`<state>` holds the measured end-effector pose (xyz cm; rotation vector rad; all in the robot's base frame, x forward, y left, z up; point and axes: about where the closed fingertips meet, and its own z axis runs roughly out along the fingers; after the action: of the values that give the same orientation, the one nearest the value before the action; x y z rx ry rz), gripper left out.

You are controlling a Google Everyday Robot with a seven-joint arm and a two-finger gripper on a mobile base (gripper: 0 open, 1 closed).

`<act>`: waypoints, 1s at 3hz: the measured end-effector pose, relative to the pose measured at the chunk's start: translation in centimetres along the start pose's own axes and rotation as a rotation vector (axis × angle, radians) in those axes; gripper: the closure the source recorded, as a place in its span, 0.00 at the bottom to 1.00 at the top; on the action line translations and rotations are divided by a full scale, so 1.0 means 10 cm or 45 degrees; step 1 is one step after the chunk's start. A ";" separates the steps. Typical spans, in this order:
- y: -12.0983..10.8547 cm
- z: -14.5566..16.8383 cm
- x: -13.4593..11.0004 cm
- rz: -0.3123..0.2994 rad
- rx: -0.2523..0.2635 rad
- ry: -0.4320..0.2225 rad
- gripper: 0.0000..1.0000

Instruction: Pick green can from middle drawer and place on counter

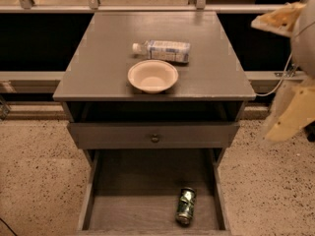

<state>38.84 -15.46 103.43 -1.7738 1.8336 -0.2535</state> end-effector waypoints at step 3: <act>0.08 0.62 -0.24 -0.334 -0.147 -0.070 0.00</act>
Offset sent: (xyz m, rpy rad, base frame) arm 0.0101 0.0082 -0.0297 -0.1361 0.0551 0.1472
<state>41.24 -11.55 98.57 -2.0818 1.6048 -0.1996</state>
